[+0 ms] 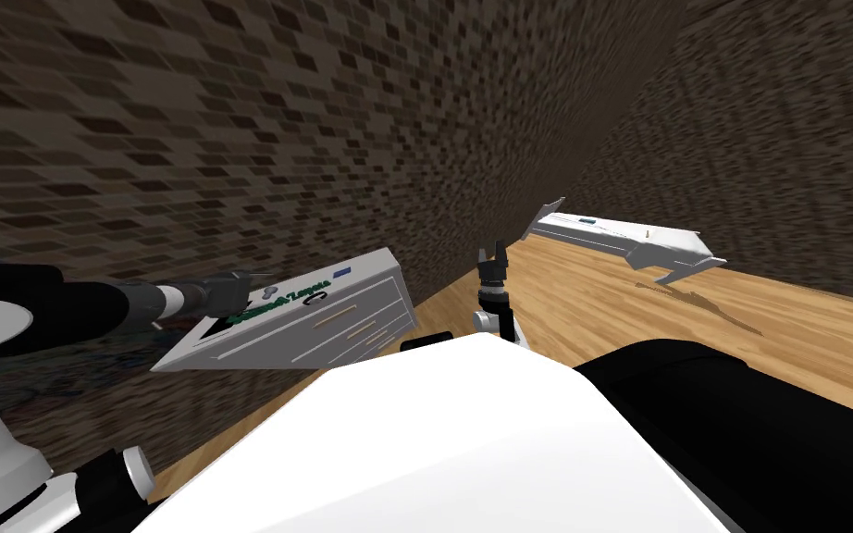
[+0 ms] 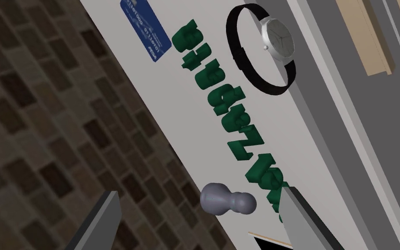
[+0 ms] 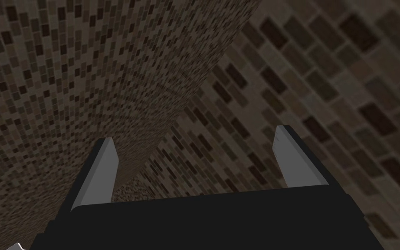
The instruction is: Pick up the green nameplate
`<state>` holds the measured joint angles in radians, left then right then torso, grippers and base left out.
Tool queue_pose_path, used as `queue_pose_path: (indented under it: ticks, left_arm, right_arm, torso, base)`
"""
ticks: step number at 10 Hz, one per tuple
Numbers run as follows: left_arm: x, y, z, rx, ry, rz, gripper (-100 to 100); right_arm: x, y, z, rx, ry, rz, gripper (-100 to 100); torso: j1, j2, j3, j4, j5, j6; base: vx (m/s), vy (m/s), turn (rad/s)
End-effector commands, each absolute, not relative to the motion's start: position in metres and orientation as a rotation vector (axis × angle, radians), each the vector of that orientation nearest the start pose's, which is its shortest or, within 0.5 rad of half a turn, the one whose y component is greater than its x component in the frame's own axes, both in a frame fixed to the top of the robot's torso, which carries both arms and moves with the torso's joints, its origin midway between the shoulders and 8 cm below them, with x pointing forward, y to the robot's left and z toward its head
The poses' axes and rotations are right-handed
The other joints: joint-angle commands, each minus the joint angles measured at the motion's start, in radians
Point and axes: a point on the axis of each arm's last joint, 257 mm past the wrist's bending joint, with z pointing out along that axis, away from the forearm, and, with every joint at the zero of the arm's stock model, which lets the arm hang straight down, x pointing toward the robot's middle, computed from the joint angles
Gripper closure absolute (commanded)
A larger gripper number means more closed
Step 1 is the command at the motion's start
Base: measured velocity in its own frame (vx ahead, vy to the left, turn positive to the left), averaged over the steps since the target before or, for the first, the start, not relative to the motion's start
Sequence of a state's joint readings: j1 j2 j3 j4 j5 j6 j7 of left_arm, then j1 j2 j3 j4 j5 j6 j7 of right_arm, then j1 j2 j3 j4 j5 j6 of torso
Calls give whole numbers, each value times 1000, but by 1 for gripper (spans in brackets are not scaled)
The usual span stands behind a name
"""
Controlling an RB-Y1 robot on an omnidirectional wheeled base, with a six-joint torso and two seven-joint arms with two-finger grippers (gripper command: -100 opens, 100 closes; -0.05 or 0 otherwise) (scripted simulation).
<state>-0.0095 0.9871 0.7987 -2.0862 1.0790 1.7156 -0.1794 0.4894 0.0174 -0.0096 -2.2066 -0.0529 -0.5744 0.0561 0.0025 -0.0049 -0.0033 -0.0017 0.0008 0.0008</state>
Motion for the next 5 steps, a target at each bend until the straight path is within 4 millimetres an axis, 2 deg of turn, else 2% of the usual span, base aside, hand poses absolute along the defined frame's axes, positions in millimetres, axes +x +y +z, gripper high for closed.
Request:
queue_pose_path:
  ticks: [1, 5]
  left_arm:
    - [361, 500, -35, -1558, 1895, -505, -100]
    - [344, 501, -40, -1608, 1958, -458, -100]
  right_arm:
    - [344, -291, 10, 674, 568, 1276, 0]
    - [344, -291, 10, 674, 568, 1276, 0]
  torso:
    - [0, 0, 0, 0, 0, 0]
    - [0, 1, 0, 0, 0, 0]
  base:
    - [74, 8, 104]
    - [66, 5, 70]
